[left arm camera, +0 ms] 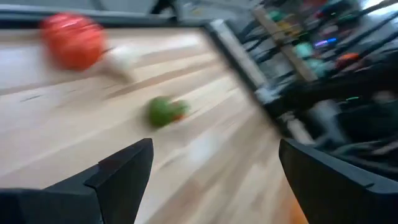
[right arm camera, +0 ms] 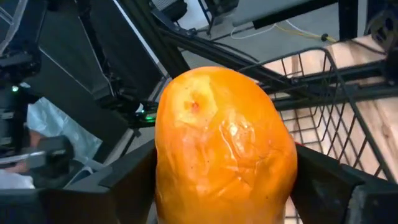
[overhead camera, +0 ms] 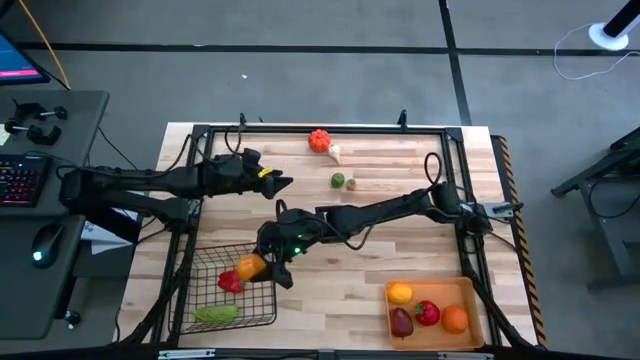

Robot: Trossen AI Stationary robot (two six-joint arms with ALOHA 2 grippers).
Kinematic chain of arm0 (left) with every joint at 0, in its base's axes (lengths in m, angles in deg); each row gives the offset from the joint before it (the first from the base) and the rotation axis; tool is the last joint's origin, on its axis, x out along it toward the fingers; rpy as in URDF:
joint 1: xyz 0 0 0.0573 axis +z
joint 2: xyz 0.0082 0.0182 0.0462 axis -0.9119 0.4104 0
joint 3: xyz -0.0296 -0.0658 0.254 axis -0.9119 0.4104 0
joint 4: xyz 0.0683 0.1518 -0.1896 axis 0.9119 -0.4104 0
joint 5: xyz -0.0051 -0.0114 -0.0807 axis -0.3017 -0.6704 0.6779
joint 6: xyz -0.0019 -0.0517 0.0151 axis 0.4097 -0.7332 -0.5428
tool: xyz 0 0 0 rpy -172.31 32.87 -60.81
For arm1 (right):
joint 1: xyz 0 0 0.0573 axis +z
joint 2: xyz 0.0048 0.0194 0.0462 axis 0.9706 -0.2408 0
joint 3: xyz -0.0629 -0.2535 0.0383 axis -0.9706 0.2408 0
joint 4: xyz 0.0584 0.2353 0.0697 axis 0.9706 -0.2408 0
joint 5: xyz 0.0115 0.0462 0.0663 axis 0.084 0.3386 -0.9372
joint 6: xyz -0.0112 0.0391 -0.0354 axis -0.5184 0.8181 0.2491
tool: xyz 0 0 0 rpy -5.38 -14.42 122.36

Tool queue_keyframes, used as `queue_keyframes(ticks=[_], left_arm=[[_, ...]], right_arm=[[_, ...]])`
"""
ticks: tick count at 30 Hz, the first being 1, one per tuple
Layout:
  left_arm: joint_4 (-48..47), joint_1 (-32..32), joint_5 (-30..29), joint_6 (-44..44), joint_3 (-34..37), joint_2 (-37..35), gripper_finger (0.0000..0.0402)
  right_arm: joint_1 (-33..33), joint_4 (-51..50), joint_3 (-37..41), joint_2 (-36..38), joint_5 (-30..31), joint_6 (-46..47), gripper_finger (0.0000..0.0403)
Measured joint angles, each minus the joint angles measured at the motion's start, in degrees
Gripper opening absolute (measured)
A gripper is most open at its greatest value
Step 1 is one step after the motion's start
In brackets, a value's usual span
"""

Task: Sort produce into baskets
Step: Put the brown potato into the black wire basket

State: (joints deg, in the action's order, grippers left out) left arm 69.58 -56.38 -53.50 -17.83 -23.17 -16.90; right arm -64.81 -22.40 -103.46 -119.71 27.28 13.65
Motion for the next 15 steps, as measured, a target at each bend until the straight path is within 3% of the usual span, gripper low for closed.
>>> queue_keyframes(ticks=[5, 15], left_arm=[[-9.5, 2.0, -3.4, -0.9, 0.0, -1.7, 0.0337], [-8.5, 4.2, -4.3, 0.0, 0.0, -1.9, 0.0337]], right_arm=[[0.0, 2.1, 0.0, 0.0, 0.7, -2.3, 0.0305], [0.0, 3.7, 0.0, 0.0, 3.8, -9.9, 0.0321]])
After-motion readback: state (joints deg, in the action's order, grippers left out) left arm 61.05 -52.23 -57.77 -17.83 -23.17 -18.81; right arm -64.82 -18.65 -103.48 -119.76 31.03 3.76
